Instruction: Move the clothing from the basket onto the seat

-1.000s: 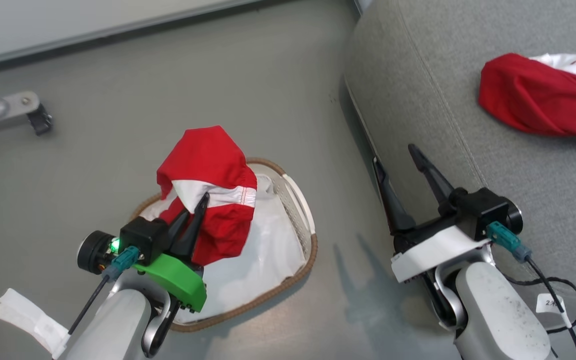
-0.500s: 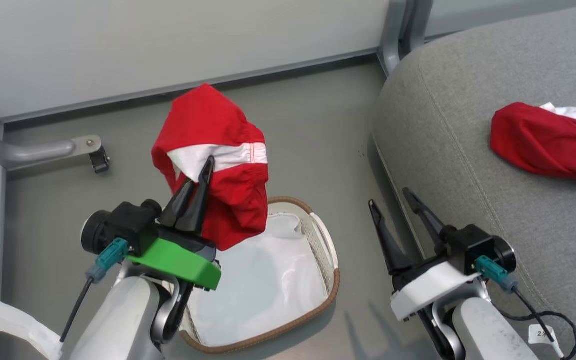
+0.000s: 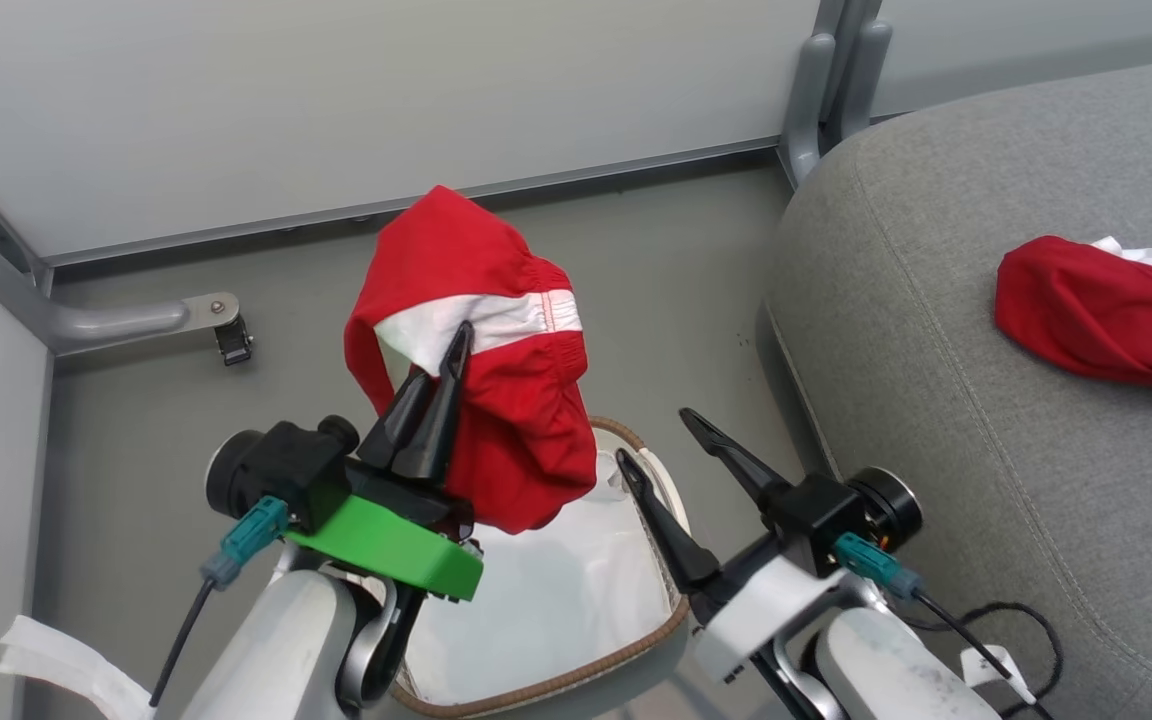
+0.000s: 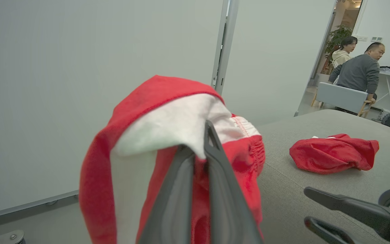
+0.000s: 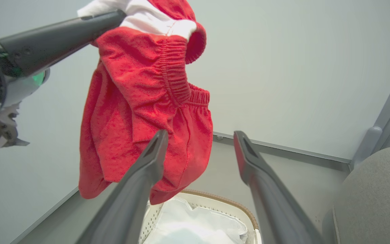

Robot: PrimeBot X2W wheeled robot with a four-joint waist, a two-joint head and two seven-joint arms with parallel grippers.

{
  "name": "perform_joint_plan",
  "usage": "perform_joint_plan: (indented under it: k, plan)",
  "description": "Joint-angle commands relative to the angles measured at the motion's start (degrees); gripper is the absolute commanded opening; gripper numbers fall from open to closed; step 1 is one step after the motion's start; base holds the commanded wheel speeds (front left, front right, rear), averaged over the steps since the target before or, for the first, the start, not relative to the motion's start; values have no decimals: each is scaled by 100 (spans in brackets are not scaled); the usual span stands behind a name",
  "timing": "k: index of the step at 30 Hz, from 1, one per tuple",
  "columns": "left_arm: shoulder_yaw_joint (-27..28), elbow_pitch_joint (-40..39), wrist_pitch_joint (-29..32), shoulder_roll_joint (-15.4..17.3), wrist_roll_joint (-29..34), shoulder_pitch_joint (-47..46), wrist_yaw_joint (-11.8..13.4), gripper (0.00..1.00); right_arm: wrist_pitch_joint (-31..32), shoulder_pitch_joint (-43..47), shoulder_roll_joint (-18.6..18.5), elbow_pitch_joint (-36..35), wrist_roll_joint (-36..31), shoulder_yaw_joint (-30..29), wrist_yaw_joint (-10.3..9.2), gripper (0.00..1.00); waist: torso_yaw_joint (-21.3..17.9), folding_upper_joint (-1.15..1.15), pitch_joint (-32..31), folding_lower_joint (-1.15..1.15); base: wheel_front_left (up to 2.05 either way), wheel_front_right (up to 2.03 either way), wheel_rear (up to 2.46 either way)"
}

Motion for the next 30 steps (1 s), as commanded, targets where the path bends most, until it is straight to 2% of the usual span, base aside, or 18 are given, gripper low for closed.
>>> perform_joint_plan:
  k: [1,5,8,14,22,23,25,30]
  plan:
    - [-65,-19,-6,-30,-53,-10,-17,0,-27,-227,-19,22,57,218,-8,100,54,0,4,0,0,0,0]
    - [-305,-94,-6,-138,-95,-94,-17,0,-27,-655,-33,305,160,848,-8,100,138,0,-29,0,0,0,0]
    - [-541,-101,-5,-177,-137,-135,-17,0,-27,-953,-28,558,288,1074,-8,100,222,0,-42,0,0,0,0]
    - [-880,-111,-6,-296,-221,-223,-17,0,-27,-1195,-26,926,194,1096,-8,100,370,0,-51,0,0,0,0]
    - [-1250,-180,-6,-289,-409,-150,-17,0,-27,-1224,-28,1085,310,888,-8,100,453,0,-71,0,0,0,0]
    - [-1287,-194,-6,-287,-425,-146,-17,0,-27,-1233,-27,1108,353,889,-8,83,461,0,-72,0,0,0,0]
    - [-1348,-204,-5,-293,-495,-142,-17,0,-27,-1248,-26,1111,466,880,-8,0,470,0,-68,0,0,0,0]
    - [-1282,-128,-6,-278,-564,-160,-17,0,-27,-1251,-26,1106,651,719,-8,0,434,0,-47,0,0,0,0]
